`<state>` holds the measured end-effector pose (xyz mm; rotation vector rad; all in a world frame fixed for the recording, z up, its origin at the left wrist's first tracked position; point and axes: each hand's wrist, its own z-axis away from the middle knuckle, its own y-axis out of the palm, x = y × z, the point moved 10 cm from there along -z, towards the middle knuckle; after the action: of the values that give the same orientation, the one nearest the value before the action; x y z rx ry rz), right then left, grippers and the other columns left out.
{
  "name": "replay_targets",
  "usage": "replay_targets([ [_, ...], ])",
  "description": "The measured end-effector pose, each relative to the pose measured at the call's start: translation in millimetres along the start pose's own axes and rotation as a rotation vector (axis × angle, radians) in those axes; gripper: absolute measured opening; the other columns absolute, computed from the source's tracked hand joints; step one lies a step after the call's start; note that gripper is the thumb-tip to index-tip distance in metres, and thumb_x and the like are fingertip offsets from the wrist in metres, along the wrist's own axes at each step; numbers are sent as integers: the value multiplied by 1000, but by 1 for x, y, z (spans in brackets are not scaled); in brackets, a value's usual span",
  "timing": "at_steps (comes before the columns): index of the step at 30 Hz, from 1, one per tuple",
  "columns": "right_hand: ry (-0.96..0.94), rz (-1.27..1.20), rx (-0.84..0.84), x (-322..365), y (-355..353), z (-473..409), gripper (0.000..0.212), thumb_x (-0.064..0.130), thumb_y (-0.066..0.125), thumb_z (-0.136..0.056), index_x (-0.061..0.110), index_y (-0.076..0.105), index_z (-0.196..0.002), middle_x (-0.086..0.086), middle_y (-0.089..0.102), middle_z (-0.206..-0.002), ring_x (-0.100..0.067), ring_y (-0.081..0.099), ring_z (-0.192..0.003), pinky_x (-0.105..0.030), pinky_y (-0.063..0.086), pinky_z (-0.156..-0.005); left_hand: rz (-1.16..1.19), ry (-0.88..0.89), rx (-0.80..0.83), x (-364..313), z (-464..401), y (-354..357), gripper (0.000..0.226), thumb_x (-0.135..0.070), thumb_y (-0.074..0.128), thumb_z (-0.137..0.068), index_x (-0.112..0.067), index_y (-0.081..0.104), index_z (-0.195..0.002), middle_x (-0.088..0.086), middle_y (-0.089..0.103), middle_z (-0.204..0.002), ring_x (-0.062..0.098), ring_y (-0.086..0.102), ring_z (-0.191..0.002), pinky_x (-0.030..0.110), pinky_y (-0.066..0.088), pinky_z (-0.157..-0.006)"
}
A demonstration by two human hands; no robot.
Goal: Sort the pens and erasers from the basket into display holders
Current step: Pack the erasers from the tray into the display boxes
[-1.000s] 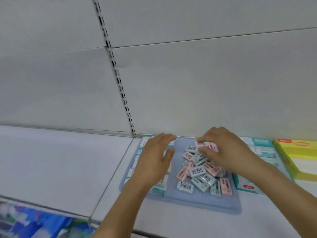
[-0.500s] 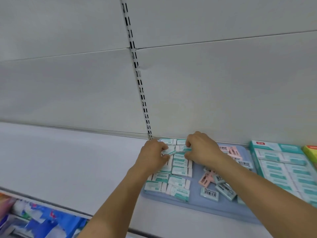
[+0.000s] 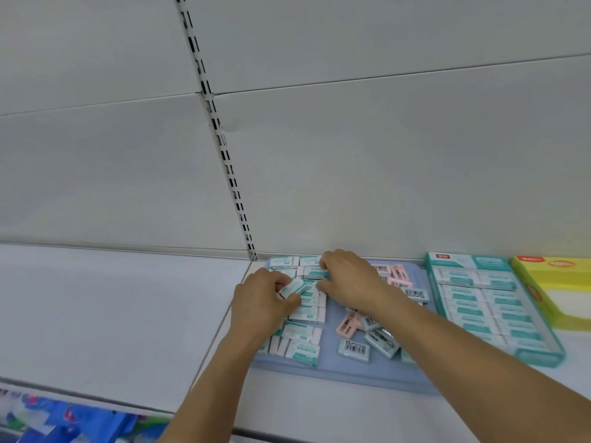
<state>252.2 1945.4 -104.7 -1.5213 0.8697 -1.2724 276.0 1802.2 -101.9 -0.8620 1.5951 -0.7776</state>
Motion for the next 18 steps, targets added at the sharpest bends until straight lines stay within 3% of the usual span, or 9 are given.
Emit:
replay_targets([
  [3, -25, 20, -5, 4, -3, 3, 32, 36, 60, -89, 11, 54, -109, -6, 51, -109, -23, 48, -99, -37, 46, -80, 75, -54, 16, 4, 4, 3, 20, -33, 72, -79, -29, 70, -98, -18, 61, -85, 6, 61, -82, 32, 51, -80],
  [9, -45, -60, 0, 3, -14, 23, 27, 25, 68, -80, 12, 56, -101, -5, 60, -99, -21, 55, -89, -39, 49, -76, 321, -133, -30, 1, 17, -6, 13, -25, 73, -82, -31, 64, -88, -11, 65, -83, 5, 62, -74, 18, 49, -62],
  [13, -44, -199, -180, -31, -56, 56, 23, 22, 64, -85, 18, 60, -107, 4, 58, -101, -12, 54, -92, -26, 44, -77, 680, -211, -41, -19, 30, -4, 11, -22, 73, -83, -27, 71, -93, -7, 72, -80, 4, 66, -70, 16, 47, -57],
  [18, 208, -541, -462, -144, -110, 117, 21, 9, 72, -74, 24, 68, -89, 6, 65, -81, -7, 57, -67, -13, 45, -64, 926, -237, 75, -61, 41, 25, 10, -19, 71, -85, -26, 73, -92, -10, 71, -72, 9, 59, -63, 13, 47, -57],
])
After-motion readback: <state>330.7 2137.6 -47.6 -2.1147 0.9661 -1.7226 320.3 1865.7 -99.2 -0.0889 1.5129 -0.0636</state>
